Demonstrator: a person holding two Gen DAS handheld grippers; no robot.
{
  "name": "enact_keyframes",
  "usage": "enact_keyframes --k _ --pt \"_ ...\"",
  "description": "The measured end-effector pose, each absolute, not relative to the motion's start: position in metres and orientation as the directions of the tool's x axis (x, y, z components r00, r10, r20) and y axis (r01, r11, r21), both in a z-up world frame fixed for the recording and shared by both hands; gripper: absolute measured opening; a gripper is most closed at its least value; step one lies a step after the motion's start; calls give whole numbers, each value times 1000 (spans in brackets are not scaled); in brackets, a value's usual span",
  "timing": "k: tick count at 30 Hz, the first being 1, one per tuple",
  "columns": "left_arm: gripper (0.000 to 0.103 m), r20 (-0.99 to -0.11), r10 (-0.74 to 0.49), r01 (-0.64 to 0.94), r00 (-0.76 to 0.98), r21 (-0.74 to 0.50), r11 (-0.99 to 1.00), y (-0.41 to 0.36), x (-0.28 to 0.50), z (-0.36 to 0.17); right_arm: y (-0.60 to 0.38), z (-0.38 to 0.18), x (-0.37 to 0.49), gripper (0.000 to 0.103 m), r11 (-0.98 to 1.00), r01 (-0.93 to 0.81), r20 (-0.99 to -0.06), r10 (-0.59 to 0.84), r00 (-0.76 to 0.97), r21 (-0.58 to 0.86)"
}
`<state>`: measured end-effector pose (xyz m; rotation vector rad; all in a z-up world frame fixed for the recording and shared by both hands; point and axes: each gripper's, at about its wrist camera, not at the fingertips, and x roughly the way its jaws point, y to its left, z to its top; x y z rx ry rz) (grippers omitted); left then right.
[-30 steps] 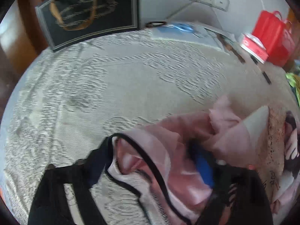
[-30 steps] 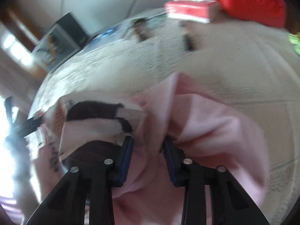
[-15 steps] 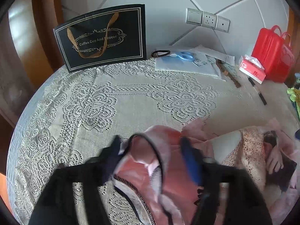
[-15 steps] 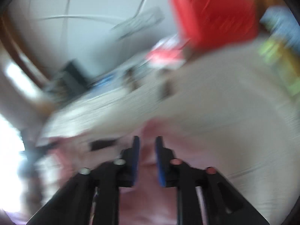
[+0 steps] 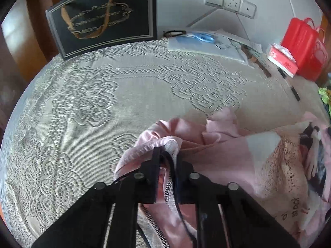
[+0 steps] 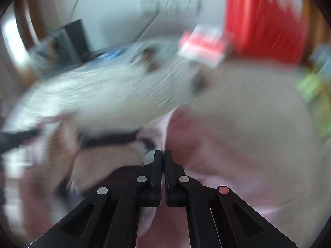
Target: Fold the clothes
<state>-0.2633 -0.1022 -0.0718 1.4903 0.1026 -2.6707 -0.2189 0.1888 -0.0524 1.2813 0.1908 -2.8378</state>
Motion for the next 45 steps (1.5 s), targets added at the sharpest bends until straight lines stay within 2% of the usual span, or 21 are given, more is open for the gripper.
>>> enact_keyframes --k 1,2,3,5,8,9,10,12,16,18,20,26,29,31,33,39,40,41,42,43,45 --pt "10 -847 -58 122 -529 -8 -993 -105 -263 -70 187 -42 -213 1 -963 -28 -661 203 -723 -266" --pt "10 -842 -76 140 -534 1 -990 -107 -262 -69 188 -33 -207 1 -925 -115 -567 317 -760 -363" --pt "10 -841 -71 149 -536 -11 -989 -110 -263 -70 195 -26 -204 1 -910 -168 -521 360 -774 -380" --pt "10 -844 -58 156 -533 -31 -987 -112 -263 -70 220 -17 -205 1 -949 -177 -562 298 -772 -261" --pt "14 -847 -69 156 -527 -16 -988 -110 -263 -67 253 -19 -209 3 -993 -119 -663 86 -743 4" --pt "26 -847 -75 150 -525 -5 -989 -108 -263 -65 256 -20 -210 4 -991 -129 -668 83 -739 21" --pt "44 -845 -85 146 -529 8 -989 -106 -261 -61 261 -19 -209 10 -989 -145 -671 92 -736 24" --pt "62 -828 -80 139 -555 2 -990 -104 -256 -51 269 -14 -204 13 -987 -149 -682 71 -728 56" --pt "63 -797 -27 81 -604 -28 -996 -91 -223 -22 269 -21 -203 14 -953 -15 -742 -226 -631 303" --pt "68 -795 3 34 -606 -30 -999 -84 -198 -19 263 -26 -186 14 -934 20 -742 -297 -601 357" --pt "74 -803 7 2 -595 -11 -1000 -81 -173 -20 255 -33 -165 14 -935 42 -761 -311 -569 351" --pt "74 -839 18 -35 -544 1 -999 -81 -118 -46 247 -51 -109 14 -923 93 -777 -367 -512 374" --pt "74 -850 18 -53 -526 12 -999 -74 -104 -56 239 -53 -95 23 -942 116 -801 -329 -500 314" --pt "74 -858 1 -68 -514 40 -997 -69 -98 -63 233 -53 -90 37 -944 151 -809 -330 -487 294" --pt "74 -863 -8 -75 -504 53 -996 -66 -96 -68 226 -56 -88 45 -943 182 -811 -333 -481 279" --pt "74 -870 63 -72 -490 -31 -997 -74 -100 -76 193 -78 -114 49 -944 221 -830 -323 -455 246" --pt "68 -870 65 -78 -488 -30 -996 -75 -100 -75 185 -84 -118 49 -942 243 -839 -318 -442 229" --pt "62 -871 63 -75 -487 -30 -997 -76 -99 -74 178 -85 -119 41 -946 261 -840 -295 -454 192" --pt "39 -873 66 -75 -483 -34 -997 -77 -98 -71 171 -86 -119 15 -954 263 -853 -254 -457 143" --pt "18 -879 78 -78 -471 -46 -996 -78 -97 -68 169 -85 -118 4 -963 250 -866 -205 -456 96" --pt "13 -881 61 -75 -470 -29 -997 -80 -93 -63 177 -74 -110 4 -970 233 -858 -180 -480 73"
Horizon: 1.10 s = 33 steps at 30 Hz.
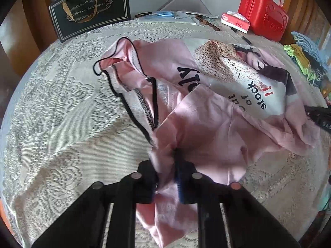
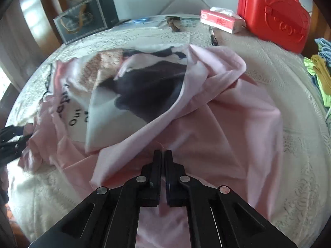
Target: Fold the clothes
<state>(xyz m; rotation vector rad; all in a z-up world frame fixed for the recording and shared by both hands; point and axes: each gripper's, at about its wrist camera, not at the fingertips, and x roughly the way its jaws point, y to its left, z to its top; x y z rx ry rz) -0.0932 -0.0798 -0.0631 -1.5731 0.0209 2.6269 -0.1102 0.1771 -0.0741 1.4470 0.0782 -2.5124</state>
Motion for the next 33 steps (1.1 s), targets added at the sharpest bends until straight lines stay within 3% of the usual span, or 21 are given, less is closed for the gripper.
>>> enact_keyframes --k 8,15,17,18,19,20,24,29,31,32,33 --pt "10 -851 24 -92 -525 29 -995 -113 -30 -37 306 -8 -11 4 -998 41 -750 -65 -658 51" --pt "12 -862 71 -56 -501 -49 -997 -129 -29 -36 370 -21 37 5 -992 -62 -793 -46 -608 105" --pt "34 -859 76 -49 -506 -59 -997 -122 -36 -36 374 -27 37 8 -987 -85 -801 -62 -595 139" --pt "61 -855 83 -53 -513 -65 -996 -118 -39 -36 375 -26 37 13 -984 -92 -796 -69 -602 155" --pt "77 -846 95 -60 -524 -74 -995 -112 -43 -36 375 -23 37 18 -979 -90 -785 -90 -613 182" --pt "78 -839 105 -68 -534 -81 -994 -107 -47 -34 376 -21 38 21 -975 -86 -775 -109 -622 207" --pt "78 -822 154 -103 -549 -116 -988 -80 -69 -32 375 -17 36 30 -973 -76 -782 -127 -610 217" --pt "77 -863 156 -163 -480 -86 -983 -37 -103 -55 372 -34 31 30 -974 -80 -813 -132 -568 214" --pt "38 -892 166 -200 -421 -87 -976 -22 -105 -71 369 -43 28 31 -971 -70 -819 -154 -553 230" --pt "32 -883 122 -212 -453 -27 -977 -16 -100 -71 368 -49 26 31 -970 -60 -823 -168 -543 237" --pt "15 -886 106 -228 -451 0 -974 -12 -95 -71 366 -55 23 31 -970 -50 -829 -177 -531 239"
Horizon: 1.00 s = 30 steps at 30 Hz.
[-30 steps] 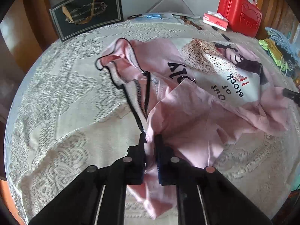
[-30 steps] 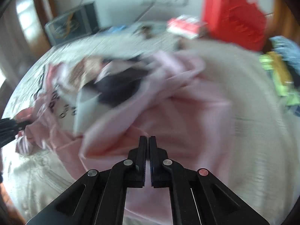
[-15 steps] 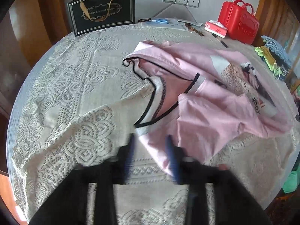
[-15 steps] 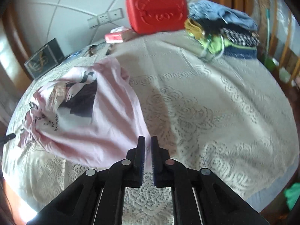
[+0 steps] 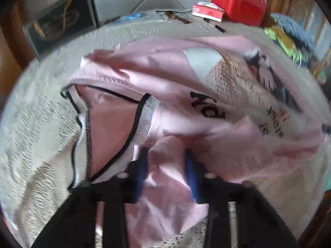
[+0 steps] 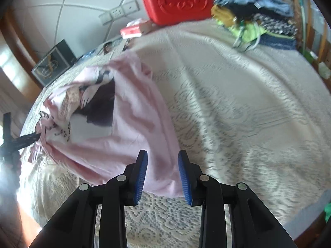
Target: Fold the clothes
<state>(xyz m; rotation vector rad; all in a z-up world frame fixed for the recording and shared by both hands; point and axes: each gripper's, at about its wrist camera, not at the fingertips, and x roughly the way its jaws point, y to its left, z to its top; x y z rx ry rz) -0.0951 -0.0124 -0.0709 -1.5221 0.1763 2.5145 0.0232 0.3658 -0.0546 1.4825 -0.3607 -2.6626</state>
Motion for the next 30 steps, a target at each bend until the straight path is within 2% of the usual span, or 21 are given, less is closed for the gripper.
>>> enact_keyframes --k 1,5,10,15,17,18,19,21,24,30 --pt "6 -886 116 -233 -448 -10 -973 -13 -89 -69 363 -61 21 31 -972 -44 -839 -174 -515 229" --pt "6 -874 125 -231 -470 -15 -973 -26 -60 -52 355 -74 17 31 -985 -30 -853 -134 -505 172" --pt "6 -838 178 -262 -515 -44 -964 -49 0 -11 360 -76 21 31 -980 -33 -848 -153 -508 197" --pt "8 -883 231 -327 -408 -95 -940 -53 31 -10 361 -75 24 31 -981 -27 -859 -153 -489 190" --pt "20 -882 205 -319 -424 -66 -945 -52 30 -6 360 -73 23 31 -983 -25 -869 -146 -473 180" --pt "38 -876 190 -298 -444 -55 -953 -53 24 -1 359 -72 22 31 -985 -26 -875 -142 -464 173" --pt "61 -866 194 -277 -460 -68 -959 -57 18 3 359 -71 22 31 -986 -26 -880 -136 -455 166" --pt "78 -848 200 -235 -491 -93 -968 -64 2 11 358 -68 20 31 -989 -28 -885 -120 -450 148" --pt "78 -835 189 -181 -517 -110 -977 -75 -29 19 362 -57 15 31 -989 -30 -876 -117 -467 148" --pt "78 -859 64 -11 -508 -68 -998 -98 -134 -1 367 -23 -32 31 -984 -32 -851 -136 -508 177"
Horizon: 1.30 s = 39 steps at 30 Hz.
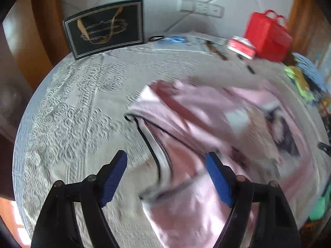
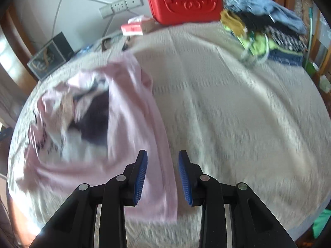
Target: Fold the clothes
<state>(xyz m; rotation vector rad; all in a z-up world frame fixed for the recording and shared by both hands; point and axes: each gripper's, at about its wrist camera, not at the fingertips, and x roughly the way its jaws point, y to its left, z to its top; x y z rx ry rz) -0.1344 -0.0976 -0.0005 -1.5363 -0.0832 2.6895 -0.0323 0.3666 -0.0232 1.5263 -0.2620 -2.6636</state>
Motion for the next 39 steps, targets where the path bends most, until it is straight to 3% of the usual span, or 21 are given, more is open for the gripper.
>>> enact_keyframes --k 5,9,12,15,23,24,26,27,29,30,31,32,33,35,39 --pt "78 -877 107 75 -468 -160 -984 -120 -224 -25 360 -9 -105 32 -970 -43 -846 -187 -500 239" --pt "78 -883 185 56 -431 -231 -971 -119 -284 -40 350 -6 -176 35 -961 -41 -847 -221 -484 274" --pt "78 -899 189 23 -396 -215 -976 -109 -312 -51 341 -10 -227 44 -960 -38 -859 -231 -456 278" --pt "78 -919 164 14 -357 -180 -984 -99 -328 -64 331 -22 -271 63 -963 -55 -879 -216 -426 264" --pt "77 -939 142 -124 -313 -107 -986 -68 -335 -79 285 -54 -329 65 -980 18 -918 -194 -346 200" --pt "68 -938 140 -155 -317 -95 -983 -61 -332 -77 280 -60 -333 69 -981 28 -922 -192 -336 194" --pt "40 -935 142 -200 -324 -79 -977 -48 -327 -72 273 -69 -336 70 -982 42 -931 -190 -312 186" --pt "15 -933 169 -212 -317 -104 -972 -43 -324 -69 269 -73 -335 71 -984 59 -937 -179 -301 169" --pt "10 -935 106 -238 -338 -24 -971 -27 -318 -65 255 -74 -328 64 -990 123 -944 -106 -314 70" --pt "8 -934 78 -253 -349 14 -967 -21 -315 -64 248 -74 -324 48 -990 143 -944 -58 -324 12" --pt "7 -932 50 -251 -359 45 -967 -17 -313 -61 243 -72 -318 26 -987 162 -942 -35 -335 -21" --pt "7 -924 21 -238 -382 76 -968 -16 -313 -56 241 -69 -313 12 -984 174 -939 -27 -342 -35" --pt "7 -900 -33 -218 -435 141 -966 -16 -313 -45 238 -65 -308 4 -981 186 -936 -19 -350 -49" --pt "7 -828 -156 -131 -538 265 -955 -20 -326 -17 239 -45 -301 4 -979 180 -903 8 -430 -94" --pt "7 -770 -200 24 -606 234 -972 -29 -372 9 259 8 -309 4 -990 73 -780 47 -624 -118"
